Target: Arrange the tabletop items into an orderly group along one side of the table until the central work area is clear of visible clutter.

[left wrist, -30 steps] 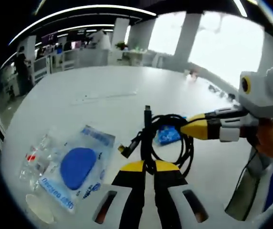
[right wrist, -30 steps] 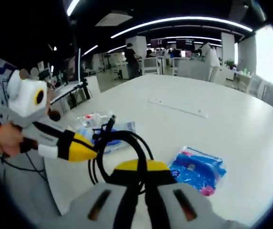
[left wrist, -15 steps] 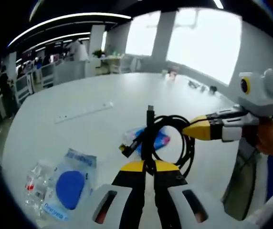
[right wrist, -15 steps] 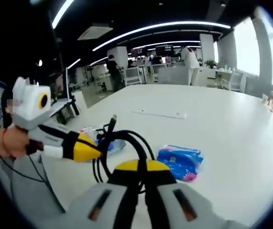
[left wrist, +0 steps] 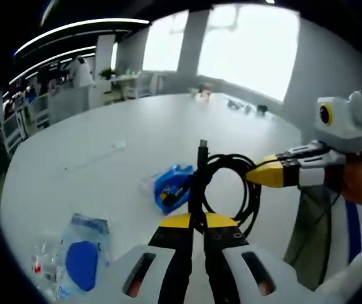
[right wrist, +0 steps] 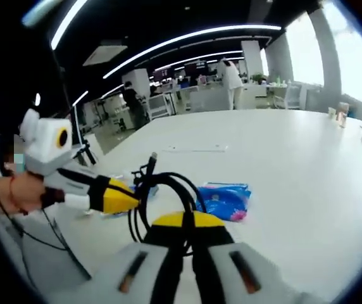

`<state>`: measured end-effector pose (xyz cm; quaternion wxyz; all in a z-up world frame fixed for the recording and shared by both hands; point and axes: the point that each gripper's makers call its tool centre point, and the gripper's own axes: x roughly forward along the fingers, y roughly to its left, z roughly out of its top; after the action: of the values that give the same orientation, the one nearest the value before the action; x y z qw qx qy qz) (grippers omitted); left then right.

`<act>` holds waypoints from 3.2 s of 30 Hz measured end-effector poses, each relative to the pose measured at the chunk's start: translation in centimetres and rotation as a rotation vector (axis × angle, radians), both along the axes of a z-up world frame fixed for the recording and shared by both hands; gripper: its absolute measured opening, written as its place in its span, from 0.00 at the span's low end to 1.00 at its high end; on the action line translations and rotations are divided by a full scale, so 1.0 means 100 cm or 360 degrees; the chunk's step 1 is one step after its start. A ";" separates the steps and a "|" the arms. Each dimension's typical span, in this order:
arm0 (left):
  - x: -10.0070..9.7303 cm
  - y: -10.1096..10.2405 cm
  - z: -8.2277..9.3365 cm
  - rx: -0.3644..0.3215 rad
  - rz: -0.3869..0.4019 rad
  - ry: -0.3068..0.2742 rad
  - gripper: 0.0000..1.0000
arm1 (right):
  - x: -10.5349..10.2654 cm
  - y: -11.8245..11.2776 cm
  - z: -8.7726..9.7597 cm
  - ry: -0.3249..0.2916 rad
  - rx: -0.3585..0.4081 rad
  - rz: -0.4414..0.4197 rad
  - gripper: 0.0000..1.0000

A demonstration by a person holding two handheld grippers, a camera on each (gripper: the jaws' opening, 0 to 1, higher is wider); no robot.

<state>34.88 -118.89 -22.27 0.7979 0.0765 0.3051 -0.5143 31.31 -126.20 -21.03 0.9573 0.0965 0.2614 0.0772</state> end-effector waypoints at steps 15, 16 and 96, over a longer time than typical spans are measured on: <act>-0.009 -0.024 -0.035 0.0112 -0.0188 0.0122 0.00 | -0.018 -0.018 -0.036 0.0134 0.0085 -0.0138 0.00; -0.009 -0.024 -0.039 0.0123 -0.0190 0.0139 0.00 | -0.019 -0.018 -0.039 0.0148 0.0098 -0.0145 0.00; 0.017 -0.041 -0.143 0.0381 -0.0146 0.0374 0.05 | 0.008 -0.041 -0.154 0.0499 0.0051 -0.0240 0.05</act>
<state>36.60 -123.03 -36.56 0.7177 0.1242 0.4513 -0.5156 32.07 -130.33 -36.44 0.9062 0.1418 0.3982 -0.0066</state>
